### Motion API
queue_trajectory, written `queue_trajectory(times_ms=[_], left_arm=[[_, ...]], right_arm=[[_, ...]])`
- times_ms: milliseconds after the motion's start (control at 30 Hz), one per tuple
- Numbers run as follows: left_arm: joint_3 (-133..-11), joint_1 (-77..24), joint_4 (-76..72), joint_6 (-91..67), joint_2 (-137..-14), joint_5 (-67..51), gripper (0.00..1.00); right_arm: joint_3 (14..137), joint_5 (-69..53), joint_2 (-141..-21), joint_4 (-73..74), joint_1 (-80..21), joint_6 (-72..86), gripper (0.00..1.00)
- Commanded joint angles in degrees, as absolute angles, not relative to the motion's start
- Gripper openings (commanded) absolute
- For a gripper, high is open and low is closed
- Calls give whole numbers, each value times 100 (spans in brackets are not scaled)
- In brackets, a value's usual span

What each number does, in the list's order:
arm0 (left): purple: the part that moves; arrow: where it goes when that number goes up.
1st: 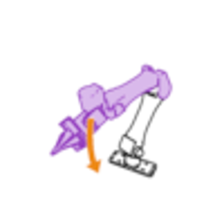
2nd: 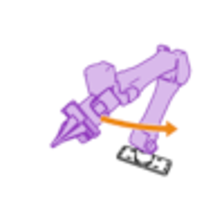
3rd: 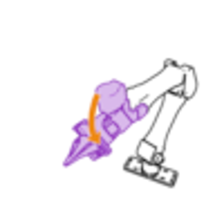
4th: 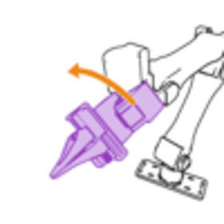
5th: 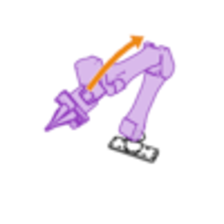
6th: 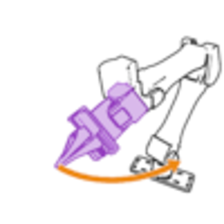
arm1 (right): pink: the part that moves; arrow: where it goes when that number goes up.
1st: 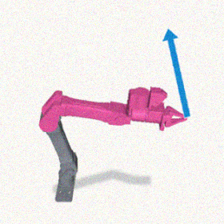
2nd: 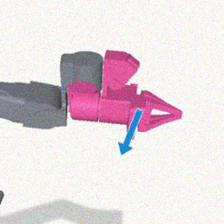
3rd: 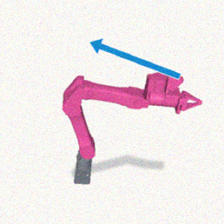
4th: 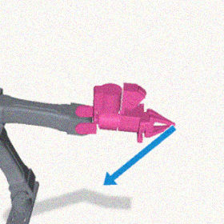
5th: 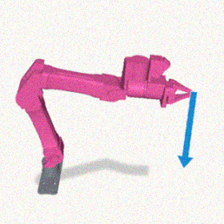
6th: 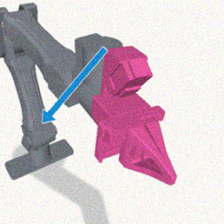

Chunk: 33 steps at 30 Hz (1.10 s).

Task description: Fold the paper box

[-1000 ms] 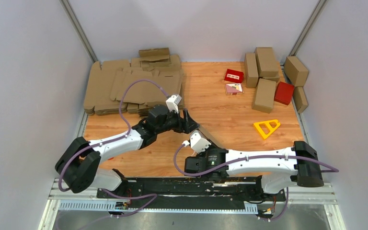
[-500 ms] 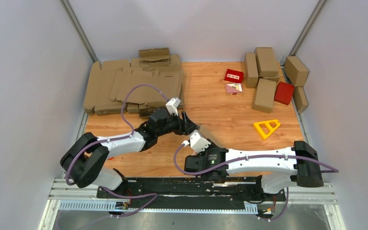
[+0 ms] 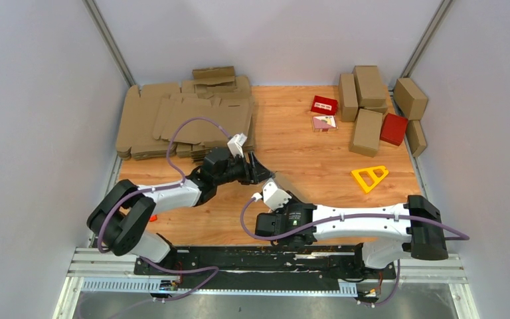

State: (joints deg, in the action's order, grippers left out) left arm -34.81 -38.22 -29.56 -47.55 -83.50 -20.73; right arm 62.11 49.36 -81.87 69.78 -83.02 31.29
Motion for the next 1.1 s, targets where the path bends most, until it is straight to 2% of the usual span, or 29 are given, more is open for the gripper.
queue_trajectory(times_ms=[0, 167, 333, 433, 600, 667, 733, 867, 900, 1067], left_arm=[[-3323, -3771, -2663, -4754, -8735, -2041, 63], [-3444, -3771, -2517, -4649, -8775, -2006, 61], [-3497, -3773, -2099, -4429, -8538, -1786, 60], [-3494, -3779, -1922, -4329, -8404, -1671, 60], [-3480, -3779, -1903, -4307, -8365, -1673, 60], [-3492, -3784, -1924, -4298, -8382, -1708, 60], [-3498, -3785, -1925, -4298, -8384, -1720, 60], [-3507, -3817, -1942, -4299, -8380, -1742, 59], [-3509, -3829, -1936, -4298, -8376, -1734, 59], [-3592, -3923, -1841, -4264, -8383, -1693, 59]], right_arm=[[6112, 4482, -8191, 6561, -8270, 3133, 24], [6173, 4441, -8080, 6506, -8206, 3089, 32], [6483, 4385, -7853, 6592, -8160, 2992, 48], [6649, 4382, -7662, 6667, -8134, 2971, 53], [6679, 4137, -7065, 6608, -8048, 2952, 55], [6626, 4078, -6790, 6618, -8013, 3024, 51], [6518, 4018, -6469, 6645, -7955, 3152, 42], [6174, 3652, -5715, 6595, -7688, 3405, 3], [6098, 3476, -5568, 6583, -7578, 3414, 0], [5791, 3095, -5173, 6844, -7230, 3649, 0]])
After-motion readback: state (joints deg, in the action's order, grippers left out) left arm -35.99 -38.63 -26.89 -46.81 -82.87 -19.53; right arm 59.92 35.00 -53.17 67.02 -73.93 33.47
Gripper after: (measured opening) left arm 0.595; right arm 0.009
